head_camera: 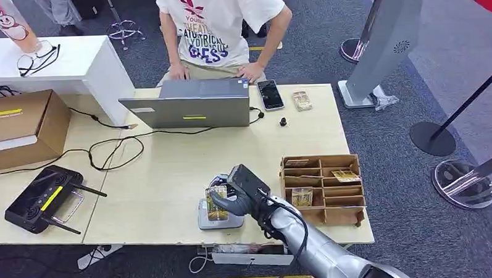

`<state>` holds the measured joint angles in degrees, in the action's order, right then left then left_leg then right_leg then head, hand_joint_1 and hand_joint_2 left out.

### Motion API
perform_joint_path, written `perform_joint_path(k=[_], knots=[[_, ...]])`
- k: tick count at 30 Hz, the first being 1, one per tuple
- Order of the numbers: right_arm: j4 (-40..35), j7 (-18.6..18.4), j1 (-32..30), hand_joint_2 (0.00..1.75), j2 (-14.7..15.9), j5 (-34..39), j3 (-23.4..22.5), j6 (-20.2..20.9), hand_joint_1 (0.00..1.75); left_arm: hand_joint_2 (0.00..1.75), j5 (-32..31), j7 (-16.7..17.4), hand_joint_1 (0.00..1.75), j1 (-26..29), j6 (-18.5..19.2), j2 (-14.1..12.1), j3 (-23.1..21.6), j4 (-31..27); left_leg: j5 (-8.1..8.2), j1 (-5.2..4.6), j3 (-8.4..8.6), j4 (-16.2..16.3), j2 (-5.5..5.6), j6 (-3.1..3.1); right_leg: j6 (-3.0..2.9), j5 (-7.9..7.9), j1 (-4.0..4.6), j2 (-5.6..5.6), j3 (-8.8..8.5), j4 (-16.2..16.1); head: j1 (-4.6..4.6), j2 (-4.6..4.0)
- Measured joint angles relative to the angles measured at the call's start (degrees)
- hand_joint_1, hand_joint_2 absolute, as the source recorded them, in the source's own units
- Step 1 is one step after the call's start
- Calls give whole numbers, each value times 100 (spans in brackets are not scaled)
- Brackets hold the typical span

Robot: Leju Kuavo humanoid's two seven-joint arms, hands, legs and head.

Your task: Pass the card to the sensor for recognition and then transmit it.

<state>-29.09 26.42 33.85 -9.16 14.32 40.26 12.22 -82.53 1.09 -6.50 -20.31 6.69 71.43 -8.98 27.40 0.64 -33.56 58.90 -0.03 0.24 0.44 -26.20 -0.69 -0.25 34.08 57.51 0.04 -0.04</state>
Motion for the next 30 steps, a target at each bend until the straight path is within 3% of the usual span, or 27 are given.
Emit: perform_joint_path(k=[30], knots=[[629,-230,119,175,11,-90,-214,-22,175,0,26,57,0,4,66,2,-2,0,0,0,2,0,0,0,0,0,0,-1,-5,0,0,0]])
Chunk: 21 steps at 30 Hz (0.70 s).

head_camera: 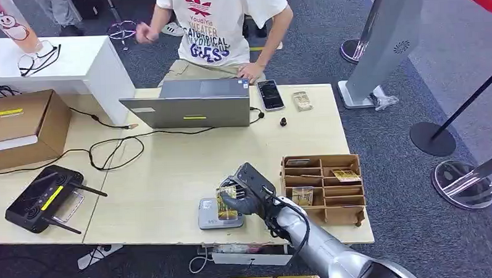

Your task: Pass the card to the sensor for recognition and then transmit it.

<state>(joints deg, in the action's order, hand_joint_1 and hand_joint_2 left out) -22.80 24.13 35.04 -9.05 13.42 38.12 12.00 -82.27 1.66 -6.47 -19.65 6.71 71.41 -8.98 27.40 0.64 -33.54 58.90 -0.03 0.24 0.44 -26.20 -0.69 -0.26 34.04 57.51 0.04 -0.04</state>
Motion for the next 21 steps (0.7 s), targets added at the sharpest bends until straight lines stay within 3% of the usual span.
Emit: perform_joint_path(k=[21], knots=[[116,-42,68,175,-37,-105,-2,96,175,0,-2,11,0,-2,0,-2,-4,0,0,0,2,0,0,0,1,1,0,0,-2,0,0,0]])
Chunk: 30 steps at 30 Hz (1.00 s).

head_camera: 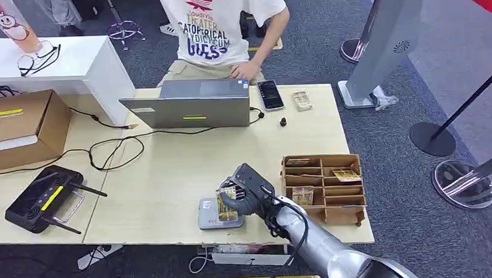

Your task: Pass the card to the sensor for recognition and then transmit it.

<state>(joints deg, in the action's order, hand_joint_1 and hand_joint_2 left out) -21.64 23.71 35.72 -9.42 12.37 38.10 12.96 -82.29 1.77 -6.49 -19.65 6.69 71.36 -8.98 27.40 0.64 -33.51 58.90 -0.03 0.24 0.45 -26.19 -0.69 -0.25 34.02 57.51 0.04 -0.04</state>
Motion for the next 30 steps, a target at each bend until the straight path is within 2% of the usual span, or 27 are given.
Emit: perform_joint_path(k=[16,30], knots=[[74,-2,114,175,0,140,-210,-262,175,0,-15,4,0,-3,0,0,-9,0,0,0,0,0,0,0,0,0,0,1,2,0,0,0],[197,-107,161,175,52,101,-358,-278,175,0,4,-2,0,-1,-11,0,-90,0,0,0,3,0,-1,0,0,0,0,3,1,0,0,0]])
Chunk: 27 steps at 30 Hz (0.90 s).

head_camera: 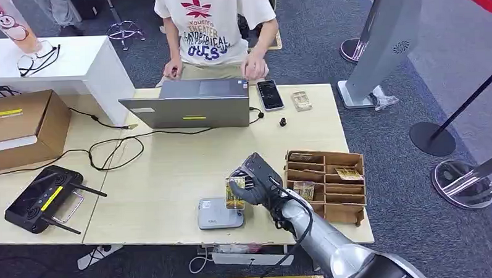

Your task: Pass the card to the sensor for recognition and then transmit it.

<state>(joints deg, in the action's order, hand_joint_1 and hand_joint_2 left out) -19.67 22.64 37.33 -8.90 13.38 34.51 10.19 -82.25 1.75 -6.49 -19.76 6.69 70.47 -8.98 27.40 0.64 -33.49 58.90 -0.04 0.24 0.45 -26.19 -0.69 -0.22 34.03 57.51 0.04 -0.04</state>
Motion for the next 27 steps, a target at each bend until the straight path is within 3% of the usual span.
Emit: perform_joint_path(k=[8,27], knots=[[44,11,2,175,2,-74,-46,17,175,0,15,-35,0,0,-22,0,0,0,0,0,4,0,0,0,0,0,0,0,-4,0,0,0],[-142,571,-330,175,-15,-289,-61,11,175,0,13,-98,0,-5,-20,0,-39,0,-1,1,19,0,-4,1,-1,1,0,4,-17,0,0,0]])
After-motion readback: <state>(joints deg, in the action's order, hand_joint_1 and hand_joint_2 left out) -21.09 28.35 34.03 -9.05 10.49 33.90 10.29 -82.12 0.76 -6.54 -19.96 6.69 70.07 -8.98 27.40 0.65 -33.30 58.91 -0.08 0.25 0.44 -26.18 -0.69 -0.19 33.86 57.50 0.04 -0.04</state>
